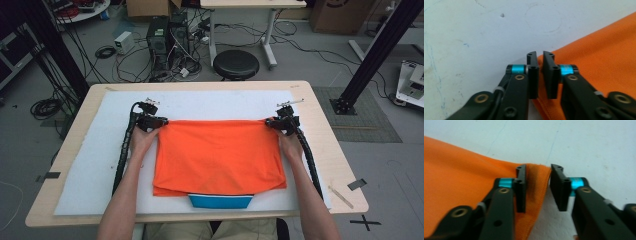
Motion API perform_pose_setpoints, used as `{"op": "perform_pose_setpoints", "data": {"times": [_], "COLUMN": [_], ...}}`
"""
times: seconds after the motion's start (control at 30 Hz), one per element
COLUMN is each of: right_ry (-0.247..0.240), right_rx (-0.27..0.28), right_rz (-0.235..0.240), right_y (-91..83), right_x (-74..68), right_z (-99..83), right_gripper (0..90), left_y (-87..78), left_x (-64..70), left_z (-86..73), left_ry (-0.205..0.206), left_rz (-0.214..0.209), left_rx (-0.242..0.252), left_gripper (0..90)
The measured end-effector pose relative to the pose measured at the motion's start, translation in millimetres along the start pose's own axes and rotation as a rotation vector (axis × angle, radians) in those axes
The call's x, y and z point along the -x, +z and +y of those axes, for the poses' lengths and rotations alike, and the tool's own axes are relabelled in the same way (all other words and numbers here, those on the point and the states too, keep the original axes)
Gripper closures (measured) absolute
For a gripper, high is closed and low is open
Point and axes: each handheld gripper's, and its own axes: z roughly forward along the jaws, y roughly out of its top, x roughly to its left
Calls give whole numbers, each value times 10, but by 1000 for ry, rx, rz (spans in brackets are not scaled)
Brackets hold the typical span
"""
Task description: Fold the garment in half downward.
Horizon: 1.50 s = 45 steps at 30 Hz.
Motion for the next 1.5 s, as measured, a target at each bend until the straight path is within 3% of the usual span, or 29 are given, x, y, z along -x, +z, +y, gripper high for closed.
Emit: {"op": "perform_pose_setpoints", "data": {"times": [0.1,0.23,0.4,0.6,0.73,0.8,0.87,0.97,1.03,1.13,1.27,1.5], "right_ry": [31,83,41,39,27,-7,-27,-81,-150,-228,-292,-367], "right_rx": [-16,27,88,94,107,130,157,188,157,116,94,5], "right_rz": [-51,-17,14,17,30,51,103,236,295,386,401,416], "right_y": [-58,-250,-492,-674,-793,-857,-928,-986,-965,-862,-708,-520], "right_x": [33,60,-49,-95,-184,-278,-413,-723,-1010,-1370,-1652,-1892], "right_z": [-1,-27,-124,-361,-541,-595,-620,-602,-573,-530,-515,-565], "right_gripper": [457,389,309,268,270,354,438,555,626,634,713,874], "left_y": [-83,-262,-476,-762,-894,-942,-982,-1007,-1007,-1013,-1042,-1133], "left_x": [-2,34,154,348,453,510,583,681,735,799,832,811], "left_z": [-15,-70,-172,-345,-476,-547,-615,-710,-763,-833,-934,-1004], "left_ry": [1,-3,24,68,59,64,75,94,100,117,119,108], "left_rz": [37,17,-21,-29,-59,-75,-79,-92,-98,-107,-117,-128], "left_rx": [14,77,100,172,208,211,216,217,215,212,219,238], "left_gripper": [569,502,394,379,379,379,379,383,385,385,387,389]}}
